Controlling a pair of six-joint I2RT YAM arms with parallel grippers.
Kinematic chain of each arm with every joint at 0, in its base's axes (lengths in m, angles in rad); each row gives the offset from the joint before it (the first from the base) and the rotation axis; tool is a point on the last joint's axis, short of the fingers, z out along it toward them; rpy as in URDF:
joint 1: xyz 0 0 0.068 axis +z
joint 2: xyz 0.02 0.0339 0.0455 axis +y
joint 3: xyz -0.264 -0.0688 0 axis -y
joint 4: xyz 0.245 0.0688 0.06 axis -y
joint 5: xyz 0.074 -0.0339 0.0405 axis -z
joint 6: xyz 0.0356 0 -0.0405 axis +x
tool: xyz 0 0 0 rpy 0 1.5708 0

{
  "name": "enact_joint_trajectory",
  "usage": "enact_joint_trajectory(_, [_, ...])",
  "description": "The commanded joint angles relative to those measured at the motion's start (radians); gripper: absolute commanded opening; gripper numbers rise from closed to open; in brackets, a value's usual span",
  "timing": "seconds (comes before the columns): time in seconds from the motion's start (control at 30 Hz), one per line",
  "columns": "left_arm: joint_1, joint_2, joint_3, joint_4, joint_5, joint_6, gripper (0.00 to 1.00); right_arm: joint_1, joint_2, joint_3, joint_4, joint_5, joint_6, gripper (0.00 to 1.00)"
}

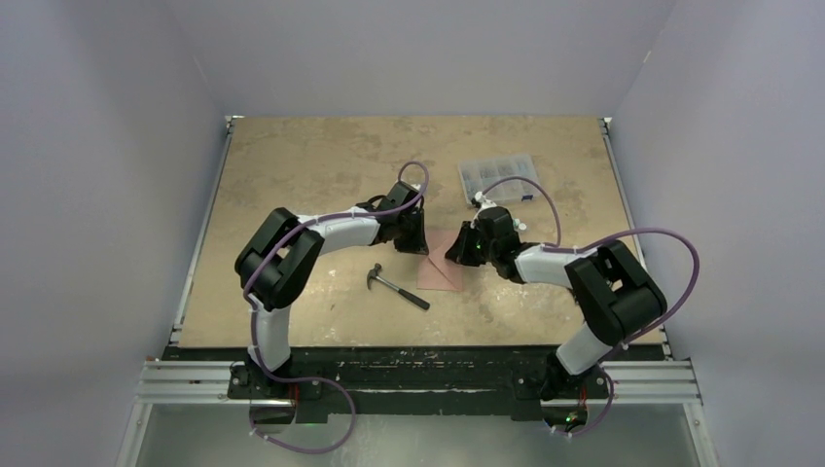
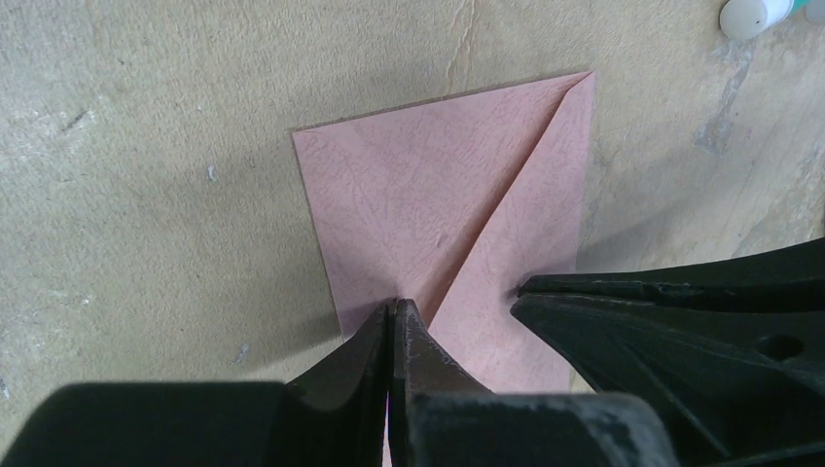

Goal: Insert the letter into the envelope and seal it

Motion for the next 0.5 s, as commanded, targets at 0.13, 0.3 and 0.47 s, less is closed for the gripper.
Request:
enact_joint_trajectory(0.13, [-0.001,0.034,-0.008,-0.030,-0.026,0.026,0.00,0.067,0.051,0.064,-0.025,0.118,-0.055,0.12])
enact_joint_trajectory(0.3, [0.000,0.031,-0.021,-0.021,-0.013,0.023,0.00,0.153,0.081,0.106,-0.104,0.249,-0.078,0.14])
enact_joint_trajectory(0.47, [0.016,0.020,-0.048,0.003,0.015,0.011,0.00,0.240,0.146,0.160,-0.217,0.398,-0.086,0.15])
